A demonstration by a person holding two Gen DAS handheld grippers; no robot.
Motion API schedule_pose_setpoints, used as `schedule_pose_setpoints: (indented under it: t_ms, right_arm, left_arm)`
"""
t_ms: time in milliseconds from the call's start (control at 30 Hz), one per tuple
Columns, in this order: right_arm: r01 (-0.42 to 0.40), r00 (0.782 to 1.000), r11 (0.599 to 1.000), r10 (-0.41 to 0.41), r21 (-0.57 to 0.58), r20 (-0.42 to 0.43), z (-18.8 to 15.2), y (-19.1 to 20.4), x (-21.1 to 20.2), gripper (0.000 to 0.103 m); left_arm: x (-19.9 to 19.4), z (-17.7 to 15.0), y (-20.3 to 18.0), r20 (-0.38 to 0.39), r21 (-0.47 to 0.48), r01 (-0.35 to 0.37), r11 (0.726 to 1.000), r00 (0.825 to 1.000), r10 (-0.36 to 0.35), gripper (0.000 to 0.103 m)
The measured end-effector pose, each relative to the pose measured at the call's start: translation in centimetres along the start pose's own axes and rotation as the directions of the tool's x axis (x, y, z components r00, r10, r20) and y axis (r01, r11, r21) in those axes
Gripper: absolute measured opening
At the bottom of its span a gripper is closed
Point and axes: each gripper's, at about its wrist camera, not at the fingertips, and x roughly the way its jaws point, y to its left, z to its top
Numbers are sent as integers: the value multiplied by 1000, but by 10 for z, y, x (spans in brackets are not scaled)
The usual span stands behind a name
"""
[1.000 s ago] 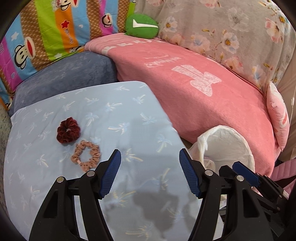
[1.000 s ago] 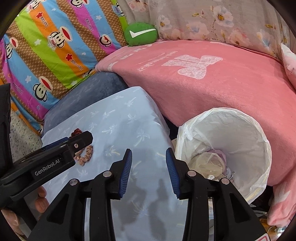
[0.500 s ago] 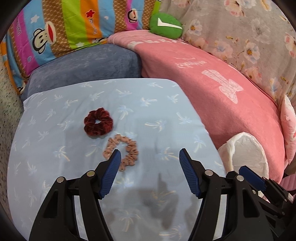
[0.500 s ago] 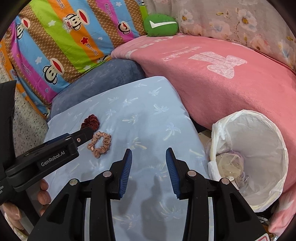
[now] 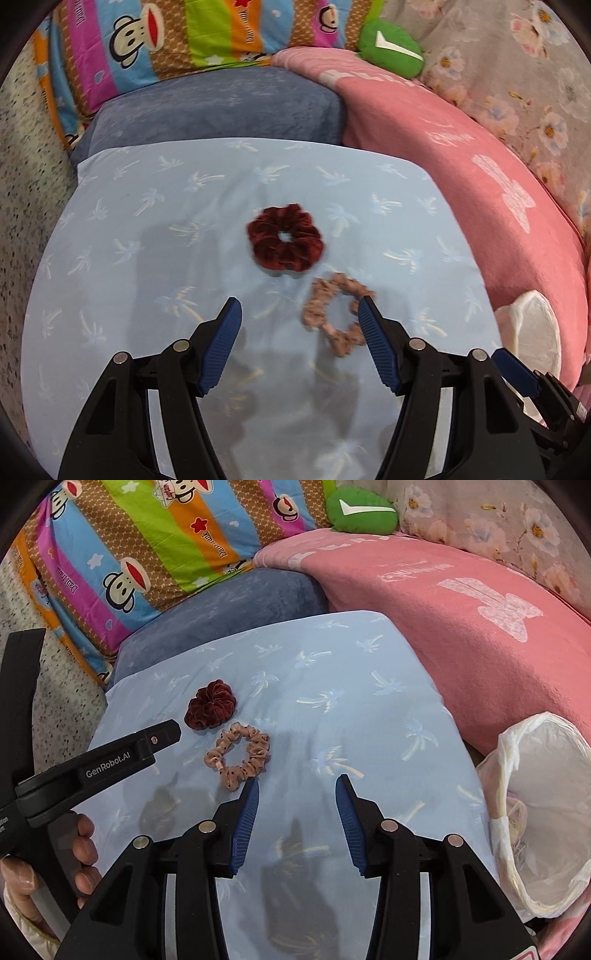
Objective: Collect trash
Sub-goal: 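Move both grippers back from the bin toward the two scrunchies, then grasp the dark red scrunchie with left gripper while right gripper grasps the tan scrunchie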
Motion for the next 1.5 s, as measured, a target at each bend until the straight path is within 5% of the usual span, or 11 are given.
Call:
schedule_pose_setpoints:
  t_ms: [267,833,1033,1100,1233,1500]
  right_arm:
    - [-30,998,999,28,-28,-51,13,27,43,43]
    - [-19,992,1000,17,-14,-121,25,33,104,43]
    - [-12,990,1000,9,-18,-144,18,33,114,36]
    - [-1,990,1000,-3,-29,-139,17,33,113,31]
    - [3,989,1000,-7,-29,-147,12,29,110,16]
    - [12,991,1000,-11,11,-134,2,14,87,13]
  left_arm:
    - [26,20,32,-22,-36,-45,998,999,44,68]
    - [83,37,39,-112,-84,-25,996,994,15,68]
    - [86,32,37,-129,-78,10,997,991,-20,46]
    - [85,30,34,-136,-67,37,997,990,-46,28]
    - [80,26,27,-135,-45,47,998,989,-53,20]
    - [63,13,15,-135,-34,65,997,988,-69,17]
